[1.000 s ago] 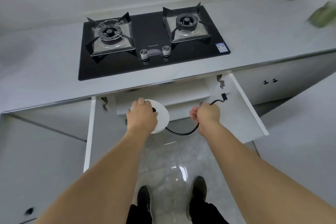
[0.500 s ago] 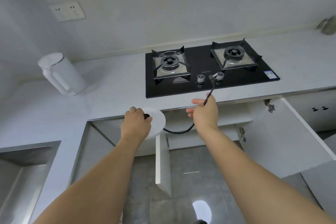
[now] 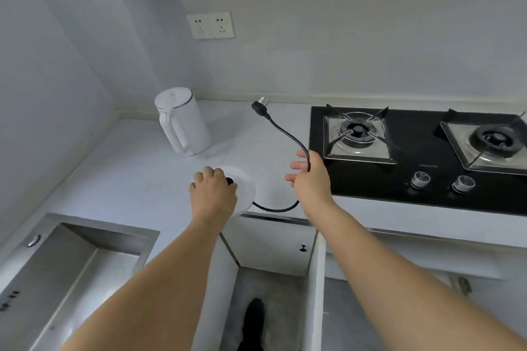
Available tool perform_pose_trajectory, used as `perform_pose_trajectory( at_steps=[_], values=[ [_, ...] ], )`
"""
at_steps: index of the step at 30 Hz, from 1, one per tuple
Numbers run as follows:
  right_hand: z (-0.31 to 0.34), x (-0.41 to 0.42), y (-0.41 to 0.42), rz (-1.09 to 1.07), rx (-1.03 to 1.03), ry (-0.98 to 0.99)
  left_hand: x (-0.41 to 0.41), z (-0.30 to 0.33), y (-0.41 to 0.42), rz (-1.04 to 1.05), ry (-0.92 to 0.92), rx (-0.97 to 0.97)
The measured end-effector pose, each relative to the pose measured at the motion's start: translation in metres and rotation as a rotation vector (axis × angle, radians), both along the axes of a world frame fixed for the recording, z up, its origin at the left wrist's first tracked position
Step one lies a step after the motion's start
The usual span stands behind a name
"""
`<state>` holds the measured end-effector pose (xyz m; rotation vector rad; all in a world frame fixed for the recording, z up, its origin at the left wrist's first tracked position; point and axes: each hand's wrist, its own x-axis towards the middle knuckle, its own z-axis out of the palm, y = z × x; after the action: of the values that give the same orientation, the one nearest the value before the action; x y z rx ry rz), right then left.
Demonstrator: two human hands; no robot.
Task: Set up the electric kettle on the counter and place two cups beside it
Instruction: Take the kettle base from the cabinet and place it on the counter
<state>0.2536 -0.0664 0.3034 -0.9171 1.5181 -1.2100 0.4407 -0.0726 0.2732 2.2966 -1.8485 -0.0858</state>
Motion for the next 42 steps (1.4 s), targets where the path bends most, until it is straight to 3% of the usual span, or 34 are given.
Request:
perform_pose_trajectory(
  at_steps=[11, 17, 21, 23, 25, 27, 33, 35, 37, 42],
  values=[
    [-0.066, 0.07, -0.201, -0.123, 0.133, -0.006, 0.066, -0.07, -0.21, -0.108, 0.049, 0.104],
    [-0.105, 0.078, -0.269, -0.162, 0.242, 0.017, 0.069, -0.112, -0.279, -0.148, 0.008, 0.178],
    [-0.134, 0.073, -0.292, -0.251, 0.39, -0.104, 0.072, -0.138, -0.298, -0.201, -0.025, 0.15],
    [-0.149, 0.071, -0.299, -0.295, 0.445, -0.068, 0.074, -0.149, -0.302, -0.201, 0.074, 0.107],
    [-0.158, 0.072, -0.301, -0.294, 0.448, 0.122, 0.074, -0.153, -0.3, -0.142, 0.28, 0.048],
    [-0.165, 0.078, -0.303, -0.307, 0.463, 0.214, 0.072, -0.16, -0.301, -0.115, 0.343, 0.03],
    [-0.171, 0.092, -0.305, -0.295, 0.615, 0.565, 0.072, -0.159, -0.298, -0.251, 0.121, -0.036],
    [-0.169, 0.09, -0.304, -0.237, 0.657, 0.561, 0.072, -0.154, -0.302, -0.342, -0.067, 0.082],
    [-0.164, 0.083, -0.301, -0.195, 0.639, 0.543, 0.075, -0.153, -0.306, -0.33, -0.12, 0.215],
    [-0.136, 0.054, -0.269, -0.149, 0.442, 0.454, 0.056, -0.122, -0.287, -0.28, -0.192, 0.192]
  ],
)
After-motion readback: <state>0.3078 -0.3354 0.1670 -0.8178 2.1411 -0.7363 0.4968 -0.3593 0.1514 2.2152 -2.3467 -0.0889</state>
